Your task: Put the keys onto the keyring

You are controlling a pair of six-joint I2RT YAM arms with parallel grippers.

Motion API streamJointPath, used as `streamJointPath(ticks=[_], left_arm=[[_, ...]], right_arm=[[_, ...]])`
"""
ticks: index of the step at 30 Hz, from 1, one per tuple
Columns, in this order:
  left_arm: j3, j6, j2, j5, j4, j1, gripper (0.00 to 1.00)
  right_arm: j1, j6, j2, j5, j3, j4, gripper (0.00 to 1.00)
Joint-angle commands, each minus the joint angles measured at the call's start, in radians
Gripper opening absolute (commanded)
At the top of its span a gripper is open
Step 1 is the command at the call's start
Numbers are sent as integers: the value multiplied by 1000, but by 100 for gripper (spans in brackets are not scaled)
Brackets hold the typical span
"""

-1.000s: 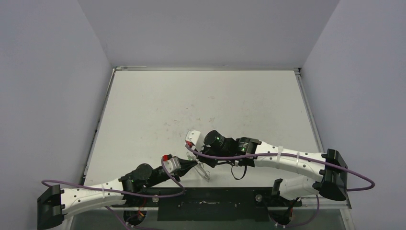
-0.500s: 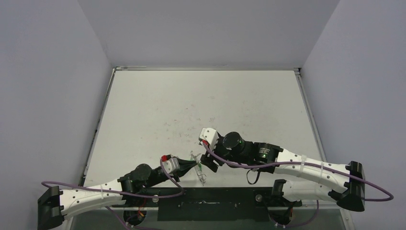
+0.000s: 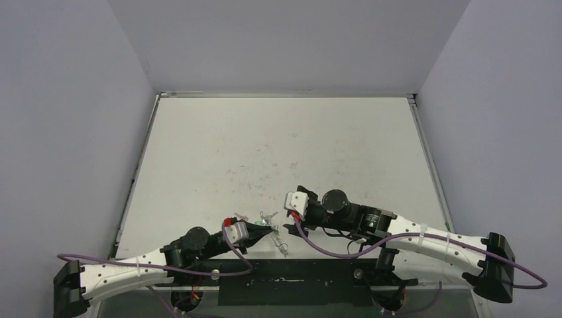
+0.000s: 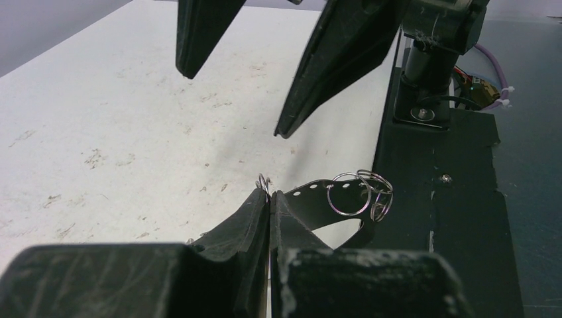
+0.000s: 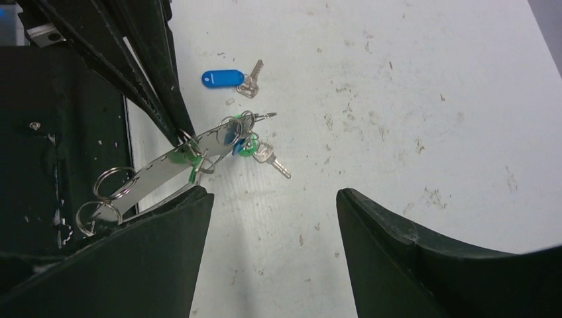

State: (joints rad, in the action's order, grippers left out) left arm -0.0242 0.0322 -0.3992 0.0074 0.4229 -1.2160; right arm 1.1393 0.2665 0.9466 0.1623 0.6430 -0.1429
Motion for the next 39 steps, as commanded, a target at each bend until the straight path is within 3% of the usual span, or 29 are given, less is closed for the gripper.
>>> streamJointPath(ticks=[1, 6, 15, 25, 32, 37, 39], left_arm=[[-54, 13, 14, 46, -10, -4, 0], [-53, 5, 2, 61, 2, -4, 0], [-54, 2, -40, 69, 42, -4, 0], [-53, 3, -44, 59, 51, -4, 0], [-48, 1, -40, 60, 52, -4, 0], [-48, 0, -32, 58, 47, -4, 0], [-45, 0, -28, 56, 44, -4, 0]], right_arm=[[-87, 55, -10, 259, -27, 205, 69], [-192, 26, 47, 520, -34, 281, 61], [-218, 80, 172, 764, -21, 276, 46], [-216, 108, 194, 817, -52, 314, 42], [-214, 65, 240, 801, -62, 384, 22], [-214, 40, 245, 789, -61, 416, 0], [-214, 32, 242, 778, -57, 406, 0]])
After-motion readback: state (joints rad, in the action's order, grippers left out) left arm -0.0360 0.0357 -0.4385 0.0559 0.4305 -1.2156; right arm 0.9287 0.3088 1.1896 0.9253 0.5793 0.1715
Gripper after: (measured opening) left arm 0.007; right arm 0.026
